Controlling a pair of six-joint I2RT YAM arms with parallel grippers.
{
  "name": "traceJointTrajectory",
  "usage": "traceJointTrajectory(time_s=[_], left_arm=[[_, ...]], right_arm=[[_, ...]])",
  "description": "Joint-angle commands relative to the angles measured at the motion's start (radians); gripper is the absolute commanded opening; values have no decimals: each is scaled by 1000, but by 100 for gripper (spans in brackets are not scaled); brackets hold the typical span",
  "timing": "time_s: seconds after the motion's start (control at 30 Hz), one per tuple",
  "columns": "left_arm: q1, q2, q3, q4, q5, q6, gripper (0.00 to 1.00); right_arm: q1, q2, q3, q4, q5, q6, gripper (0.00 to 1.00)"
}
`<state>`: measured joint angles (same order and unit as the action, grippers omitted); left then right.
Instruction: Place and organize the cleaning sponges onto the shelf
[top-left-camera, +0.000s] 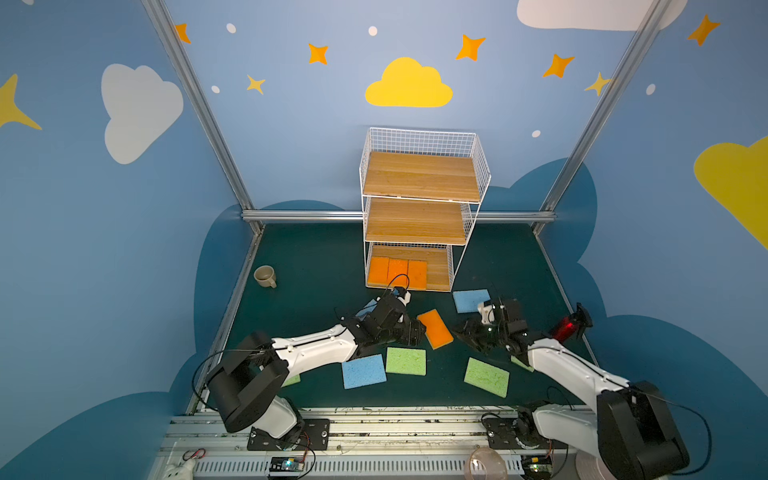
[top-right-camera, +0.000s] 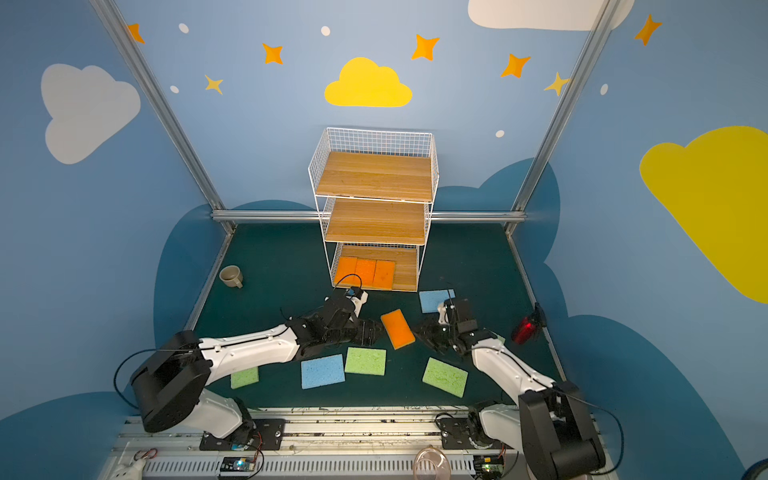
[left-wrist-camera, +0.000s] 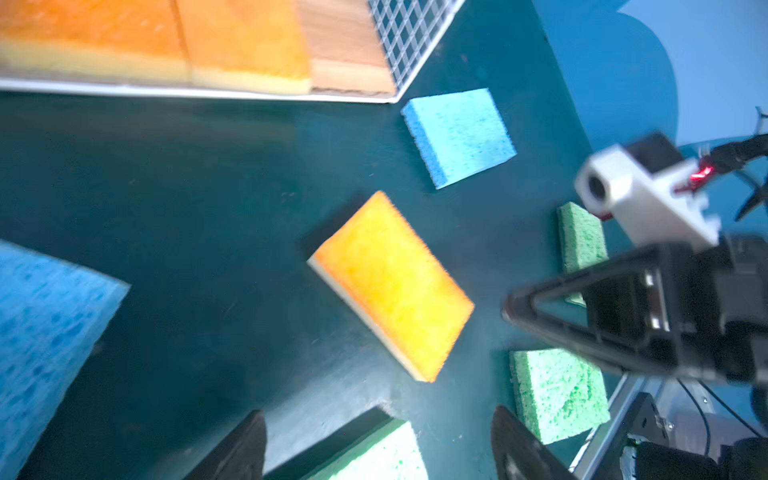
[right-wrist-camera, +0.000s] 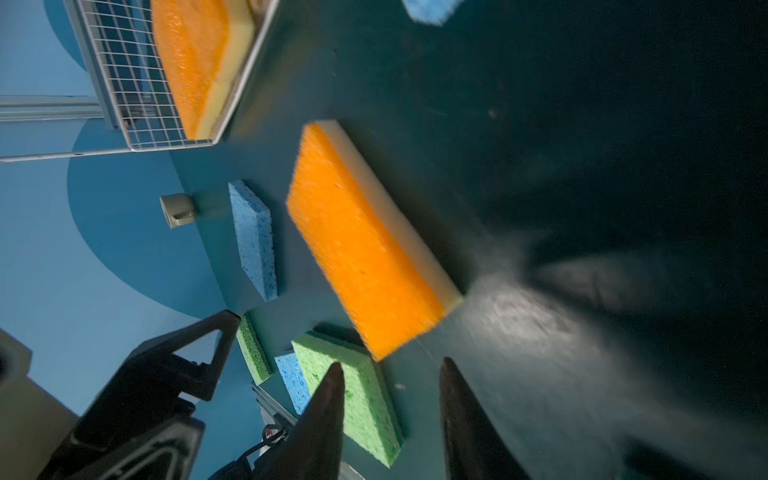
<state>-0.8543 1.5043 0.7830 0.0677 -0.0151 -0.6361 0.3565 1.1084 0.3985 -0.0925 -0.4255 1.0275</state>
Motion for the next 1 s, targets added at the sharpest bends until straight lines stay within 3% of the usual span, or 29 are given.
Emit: traceJointTrajectory(time_s=[0.0, 0.23, 0.37, 0.97], left_arm=[[13, -21, -24, -38, -35, -9, 90], [29, -53, -82, -17, -54, -36, 92], [39, -73, -114, -1, -62, -46, 92], [77, -97, -172, 28, -59, -54, 93]], right_arm=[[33, -79, -11, 66, 70, 190, 39], [95, -9, -21, 114, 81, 355, 39], [158, 19, -78, 230, 159, 468, 39], [299, 187, -70, 335, 321, 607, 31]])
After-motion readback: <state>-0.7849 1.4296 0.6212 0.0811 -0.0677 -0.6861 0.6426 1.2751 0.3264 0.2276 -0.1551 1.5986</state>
